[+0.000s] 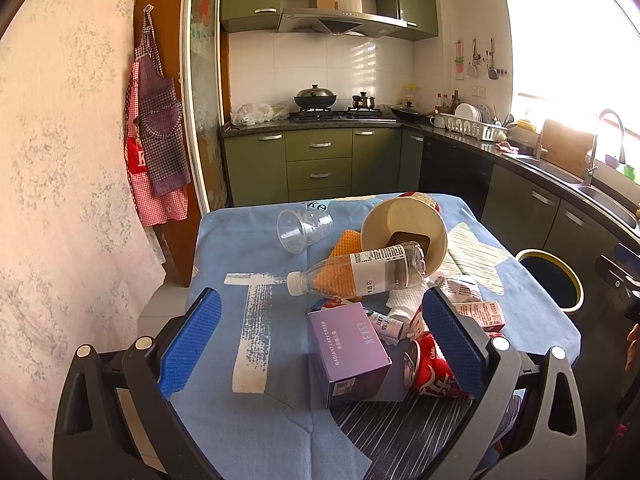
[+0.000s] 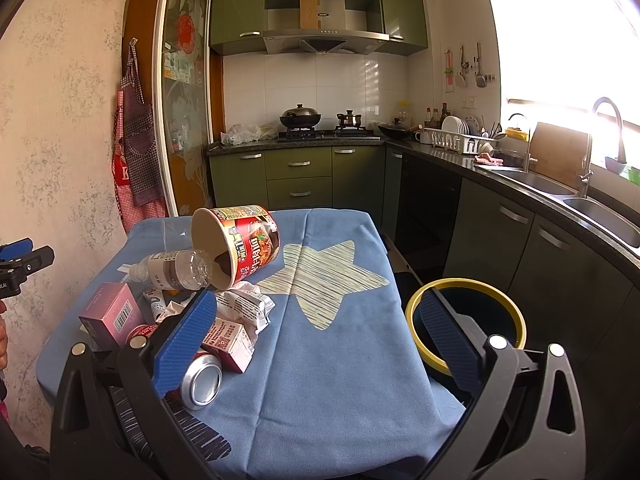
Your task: Collect trash
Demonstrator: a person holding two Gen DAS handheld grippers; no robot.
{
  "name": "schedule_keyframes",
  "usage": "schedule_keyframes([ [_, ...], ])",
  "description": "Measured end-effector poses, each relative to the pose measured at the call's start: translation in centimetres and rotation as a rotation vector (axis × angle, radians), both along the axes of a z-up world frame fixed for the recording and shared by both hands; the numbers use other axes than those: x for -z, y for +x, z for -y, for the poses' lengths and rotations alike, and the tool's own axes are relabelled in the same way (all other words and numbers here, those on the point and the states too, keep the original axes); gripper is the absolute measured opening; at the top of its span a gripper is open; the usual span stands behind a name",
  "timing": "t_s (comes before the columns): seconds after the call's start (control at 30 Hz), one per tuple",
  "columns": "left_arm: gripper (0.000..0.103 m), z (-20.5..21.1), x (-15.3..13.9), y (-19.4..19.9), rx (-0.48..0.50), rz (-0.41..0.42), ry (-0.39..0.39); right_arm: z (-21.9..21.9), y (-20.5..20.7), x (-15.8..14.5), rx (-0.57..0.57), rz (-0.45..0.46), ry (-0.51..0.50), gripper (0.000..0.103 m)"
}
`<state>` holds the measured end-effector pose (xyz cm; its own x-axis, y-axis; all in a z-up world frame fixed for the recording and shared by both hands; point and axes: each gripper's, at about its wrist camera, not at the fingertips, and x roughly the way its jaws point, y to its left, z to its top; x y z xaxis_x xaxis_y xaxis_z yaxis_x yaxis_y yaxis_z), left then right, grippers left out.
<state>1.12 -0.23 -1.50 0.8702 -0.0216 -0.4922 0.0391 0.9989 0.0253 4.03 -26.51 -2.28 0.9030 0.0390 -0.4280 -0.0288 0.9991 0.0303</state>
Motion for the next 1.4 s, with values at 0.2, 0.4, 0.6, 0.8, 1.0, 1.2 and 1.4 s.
schedule_keyframes([
  [0.2, 0.099, 0.0, 0.0, 0.0, 0.000, -0.001, -0.001, 0.0, 0.0, 0.0, -0.001, -0.002, 0.000, 0.097],
  [0.4, 0.099, 0.0, 0.1, 0.3, 0.001, -0.006, 0.004, 0.1, 0.2, 0.4, -0.001, -0.007, 0.000, 0.097],
  [0.6, 0.099, -0.5, 0.6, 1.7, -0.004, -0.025, -0.004, -0.3, 1.0, 0.4, -0.010, -0.024, -0.014, 0.097],
  [0.8, 0.099, -1.4, 1.2, 4.5, -0.016, -0.040, -0.011, -1.7, 3.1, 0.1, -0.042, -0.028, -0.063, 0.097],
  [1.0, 0.099, -2.2, 1.1, 7.7, -0.039, -0.029, -0.005, -4.0, 6.6, -0.6, -0.105, -0.015, -0.095, 0.097],
  [1.2, 0.099, -2.9, 1.1, 10.4, -0.049, -0.026, -0.005, -7.2, 11.8, -0.7, -0.179, -0.018, -0.130, 0.081],
  [1.4, 0.099, -3.7, 1.6, 13.1, -0.059, -0.038, -0.010, -9.9, 17.0, 0.3, -0.223, -0.077, -0.169, 0.061],
])
